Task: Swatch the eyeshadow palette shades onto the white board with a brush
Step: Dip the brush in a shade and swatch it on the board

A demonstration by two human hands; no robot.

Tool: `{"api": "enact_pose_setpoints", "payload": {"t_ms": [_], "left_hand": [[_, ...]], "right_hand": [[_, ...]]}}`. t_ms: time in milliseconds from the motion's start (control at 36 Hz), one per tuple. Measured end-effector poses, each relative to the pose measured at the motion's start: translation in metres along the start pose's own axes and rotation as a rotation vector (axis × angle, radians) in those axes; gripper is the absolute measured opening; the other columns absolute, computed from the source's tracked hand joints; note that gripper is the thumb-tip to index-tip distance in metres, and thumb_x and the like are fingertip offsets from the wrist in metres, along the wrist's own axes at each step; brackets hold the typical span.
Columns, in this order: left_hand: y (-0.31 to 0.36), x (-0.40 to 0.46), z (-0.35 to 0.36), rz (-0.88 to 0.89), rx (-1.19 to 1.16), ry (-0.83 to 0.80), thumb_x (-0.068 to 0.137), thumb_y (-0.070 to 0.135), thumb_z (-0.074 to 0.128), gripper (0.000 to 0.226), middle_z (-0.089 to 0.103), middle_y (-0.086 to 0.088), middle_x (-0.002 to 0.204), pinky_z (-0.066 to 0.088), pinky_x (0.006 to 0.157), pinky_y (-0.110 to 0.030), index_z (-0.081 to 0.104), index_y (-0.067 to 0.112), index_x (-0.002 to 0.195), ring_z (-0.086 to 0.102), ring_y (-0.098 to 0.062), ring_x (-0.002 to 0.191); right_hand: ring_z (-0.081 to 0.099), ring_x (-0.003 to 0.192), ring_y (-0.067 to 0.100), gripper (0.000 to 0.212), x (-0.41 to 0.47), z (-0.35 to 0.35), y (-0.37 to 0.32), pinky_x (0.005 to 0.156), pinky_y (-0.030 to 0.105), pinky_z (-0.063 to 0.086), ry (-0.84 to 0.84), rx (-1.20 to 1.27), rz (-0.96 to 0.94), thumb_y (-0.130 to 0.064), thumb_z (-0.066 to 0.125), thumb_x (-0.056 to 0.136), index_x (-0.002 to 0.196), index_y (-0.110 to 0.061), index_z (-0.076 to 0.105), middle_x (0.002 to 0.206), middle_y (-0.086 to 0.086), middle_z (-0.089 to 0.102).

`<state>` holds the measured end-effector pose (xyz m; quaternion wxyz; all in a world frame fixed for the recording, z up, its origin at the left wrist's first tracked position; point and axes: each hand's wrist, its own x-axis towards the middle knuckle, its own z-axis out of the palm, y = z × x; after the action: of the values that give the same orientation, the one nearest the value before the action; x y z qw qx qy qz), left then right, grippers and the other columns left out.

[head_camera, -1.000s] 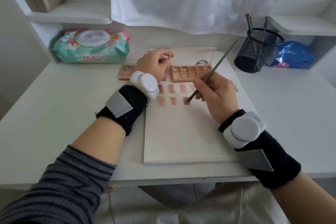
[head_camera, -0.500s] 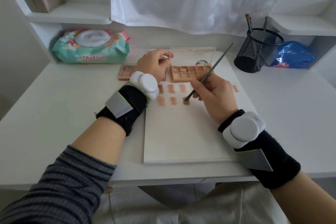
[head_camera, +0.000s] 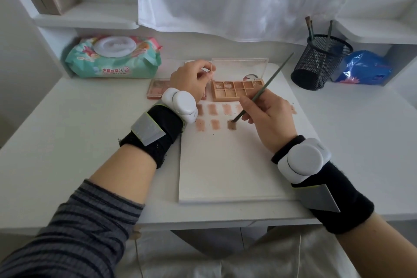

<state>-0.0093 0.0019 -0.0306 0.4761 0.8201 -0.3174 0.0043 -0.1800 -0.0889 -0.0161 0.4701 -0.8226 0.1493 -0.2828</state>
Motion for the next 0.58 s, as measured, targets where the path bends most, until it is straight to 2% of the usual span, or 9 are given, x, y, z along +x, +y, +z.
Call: {"api": "enact_pose_setpoints", "payload": {"t_ms": [167,278,333,444,583], "left_hand": [[0.000,0.000,-0.001,0.000,0.005,0.002,0.089,0.023,0.054,0.014,0.072,0.000,0.083,0.056,0.069,-0.045,0.066,0.026,0.096,0.065,-0.022,0.067],[0.002,-0.001,-0.001,0.003,0.008,-0.003,0.090,0.022,0.053,0.015,0.072,-0.004,0.080,0.056,0.068,-0.045,0.066,0.025,0.097,0.065,-0.022,0.064],[0.002,-0.001,-0.001,0.000,-0.004,-0.003,0.090,0.023,0.053,0.014,0.072,-0.006,0.079,0.056,0.068,-0.046,0.065,0.027,0.095,0.065,-0.022,0.064],[0.001,0.001,-0.001,0.002,0.007,0.000,0.089,0.022,0.054,0.014,0.072,-0.003,0.081,0.054,0.074,-0.041,0.066,0.027,0.095,0.061,-0.019,0.066],[0.000,0.003,0.001,-0.022,-0.007,0.013,0.088,0.023,0.055,0.014,0.069,0.007,0.085,0.052,0.081,-0.039,0.067,0.028,0.093,0.060,-0.016,0.073]], "right_hand": [[0.054,0.049,0.008,0.016,-0.002,-0.002,-0.001,0.055,0.022,0.042,-0.002,0.063,-0.024,-0.018,0.056,0.086,0.070,-0.020,0.054,0.055,-0.003,0.053],[0.055,0.052,0.006,0.021,-0.001,0.000,0.000,0.059,0.029,0.046,-0.018,0.028,-0.015,-0.014,0.057,0.090,0.072,-0.022,0.054,0.058,-0.002,0.056],[0.057,0.057,0.010,0.018,-0.001,-0.001,-0.001,0.061,0.030,0.048,0.029,0.059,-0.040,-0.017,0.057,0.090,0.074,-0.026,0.055,0.061,-0.004,0.058],[0.056,0.055,0.003,0.021,0.007,-0.009,-0.008,0.054,0.015,0.041,0.158,0.197,-0.089,-0.009,0.057,0.091,0.075,-0.022,0.053,0.065,-0.003,0.060],[0.057,0.052,0.002,0.024,0.031,-0.034,-0.010,0.053,0.015,0.041,0.253,0.179,-0.099,-0.004,0.062,0.086,0.077,-0.022,0.049,0.065,-0.002,0.057]]}}
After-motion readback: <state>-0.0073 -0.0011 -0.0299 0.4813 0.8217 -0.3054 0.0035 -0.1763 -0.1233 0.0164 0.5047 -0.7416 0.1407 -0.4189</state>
